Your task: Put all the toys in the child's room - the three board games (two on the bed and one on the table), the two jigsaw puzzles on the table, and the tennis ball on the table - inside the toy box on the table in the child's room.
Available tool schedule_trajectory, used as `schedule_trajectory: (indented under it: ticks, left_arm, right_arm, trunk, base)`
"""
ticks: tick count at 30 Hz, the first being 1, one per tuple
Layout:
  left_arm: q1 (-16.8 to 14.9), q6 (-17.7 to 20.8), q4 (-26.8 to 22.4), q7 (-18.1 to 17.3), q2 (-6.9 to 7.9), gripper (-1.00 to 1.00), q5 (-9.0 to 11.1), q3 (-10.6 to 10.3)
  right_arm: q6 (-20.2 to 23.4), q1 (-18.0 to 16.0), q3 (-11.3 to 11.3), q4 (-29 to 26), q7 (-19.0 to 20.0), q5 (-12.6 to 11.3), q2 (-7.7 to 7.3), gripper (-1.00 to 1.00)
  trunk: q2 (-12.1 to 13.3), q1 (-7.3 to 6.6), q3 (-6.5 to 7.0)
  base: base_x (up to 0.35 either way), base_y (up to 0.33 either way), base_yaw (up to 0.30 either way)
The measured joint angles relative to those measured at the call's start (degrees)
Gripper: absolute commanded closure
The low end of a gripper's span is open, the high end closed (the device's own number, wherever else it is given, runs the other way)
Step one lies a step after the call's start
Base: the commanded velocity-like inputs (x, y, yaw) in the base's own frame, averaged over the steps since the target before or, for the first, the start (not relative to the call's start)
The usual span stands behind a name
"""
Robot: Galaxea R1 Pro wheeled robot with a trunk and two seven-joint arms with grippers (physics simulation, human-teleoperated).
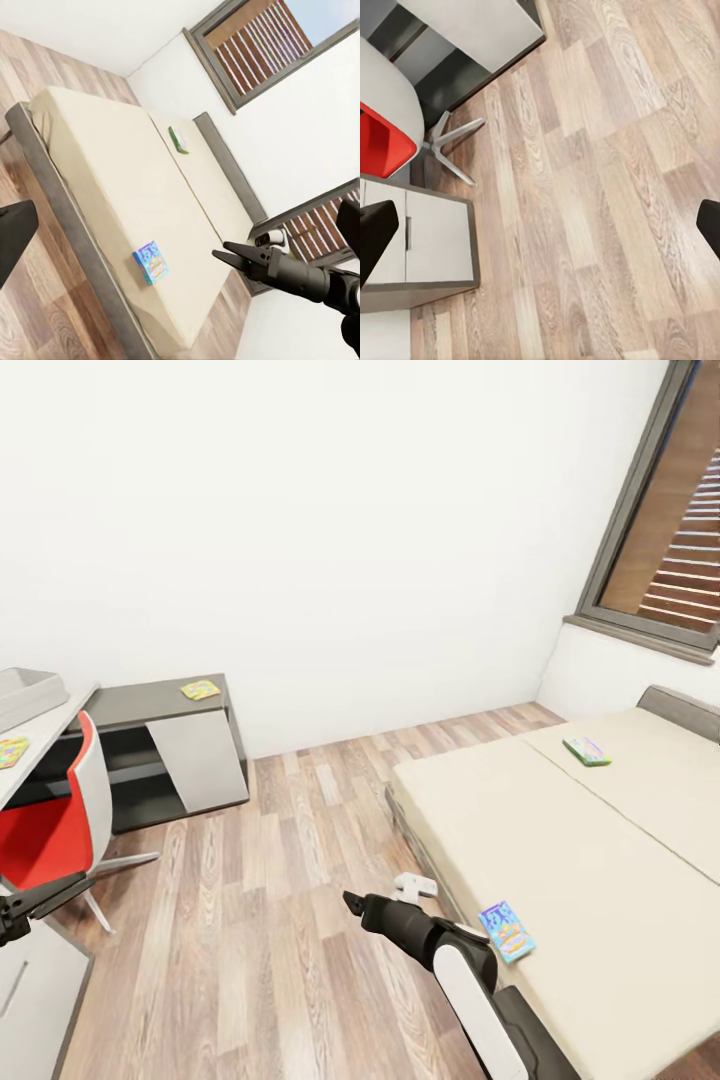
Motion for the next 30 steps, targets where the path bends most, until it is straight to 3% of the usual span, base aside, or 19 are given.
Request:
schedule_trajectory:
  ticks: [11, 30]
  left_arm:
    - [-0.01, 0.00, -0.01, 0.00, 0.00, -1.00, -0.05, -0.07]
    - [-0.02, 0.00, 0.03, -0.01, 0.00, -1.00, -0.04, -0.02]
  right_arm:
    - [-0.03, 0.00, -0.17, 0.11, 0.00, -0.02, 0.00, -1.00]
    - [-0.10, 0.01, -0.34, 0.91, -0.01, -0.04, 0.05, -1.00]
  trunk:
    - [0.00, 0.00, 0.03]
    - [0.00, 0.00, 0.03]
  base:
    - [0.000, 0.203, -0.040]
    - [0.000, 0.028, -0.257]
